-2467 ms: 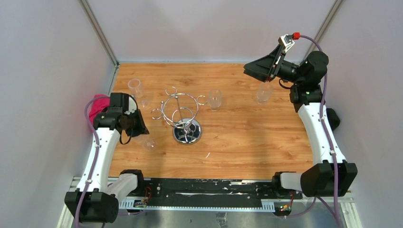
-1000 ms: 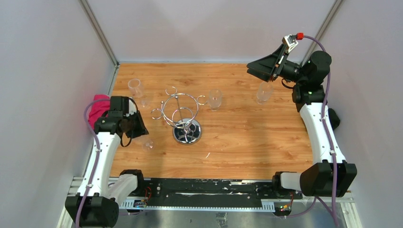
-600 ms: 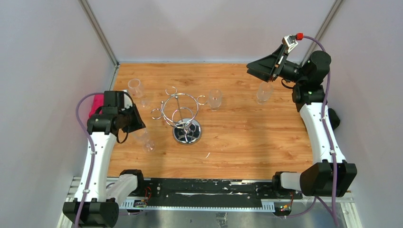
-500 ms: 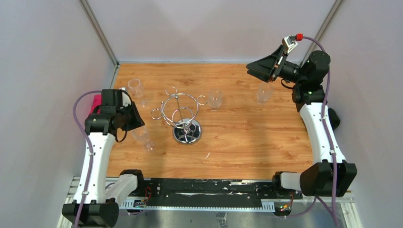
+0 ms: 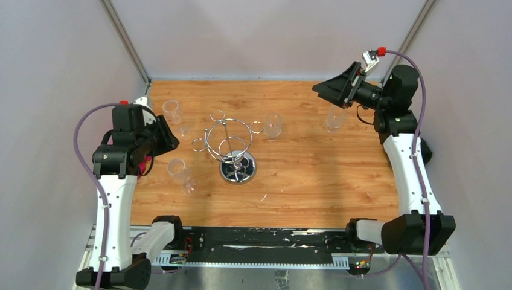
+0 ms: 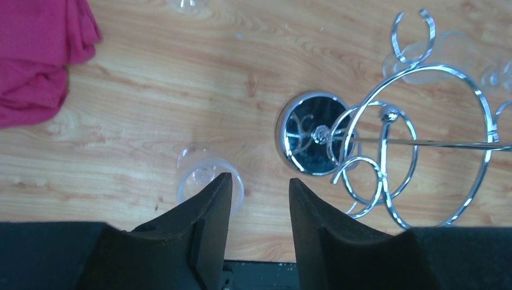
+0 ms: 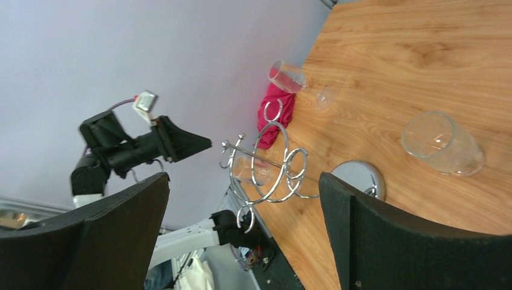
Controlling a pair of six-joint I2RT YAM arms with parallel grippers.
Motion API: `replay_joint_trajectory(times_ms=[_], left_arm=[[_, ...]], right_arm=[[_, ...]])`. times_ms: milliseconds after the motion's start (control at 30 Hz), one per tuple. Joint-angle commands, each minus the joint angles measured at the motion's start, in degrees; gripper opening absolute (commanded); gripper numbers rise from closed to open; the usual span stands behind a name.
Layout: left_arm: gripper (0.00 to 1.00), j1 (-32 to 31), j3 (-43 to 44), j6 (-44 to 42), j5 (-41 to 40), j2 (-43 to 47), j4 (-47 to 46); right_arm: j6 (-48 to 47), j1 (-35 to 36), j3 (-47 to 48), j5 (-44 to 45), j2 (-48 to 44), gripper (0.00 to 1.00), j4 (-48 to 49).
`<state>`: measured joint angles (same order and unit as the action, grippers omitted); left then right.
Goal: Take the wine glass off the wine glass rack
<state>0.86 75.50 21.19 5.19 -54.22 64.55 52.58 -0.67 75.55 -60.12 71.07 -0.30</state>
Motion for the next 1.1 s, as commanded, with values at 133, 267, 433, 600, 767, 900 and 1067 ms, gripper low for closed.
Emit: replay_joint_trajectory(times_ms=[133, 267, 433, 600, 767, 900, 1067], left_arm=[[0.55, -0.25, 2.39, 1.42, 0.04, 6.04, -13.51], [0.60, -0.25, 0.94, 2.36, 0.39, 7.55, -21.20], [0.65, -0.25, 0.36, 2.77, 0.57, 6.59, -27.77], [0.74, -0.26, -0.12, 2.50, -0.90, 6.85, -32.51], [0.78, -0.25, 0.66, 3.07, -1.68, 6.62, -34.29], [0.79, -0.25, 1.18, 2.68, -1.75, 6.39, -33.59], [0.81, -0.27, 1.05, 2.02, -2.71, 7.23, -33.22]], right_arm=[[-13.31, -0.83, 3.77, 7.21, -3.51, 0.99, -13.94], [-19.08, -0.84, 3.96, 12.51, -5.00, 0.99, -19.62], [-25.61, -0.81, 2.91, 21.58, -7.20, 0.99, -26.19], [-30.09, -0.74, -1.45, 29.75, -9.76, 0.99, -28.94], [-31.42, -0.74, -2.52, 32.25, -9.58, 0.99, -30.00], [-32.17, -0.74, -2.42, 34.36, -9.64, 0.99, -30.82], [-33.19, -0.72, -1.47, 36.49, -9.11, 0.99, -32.48]])
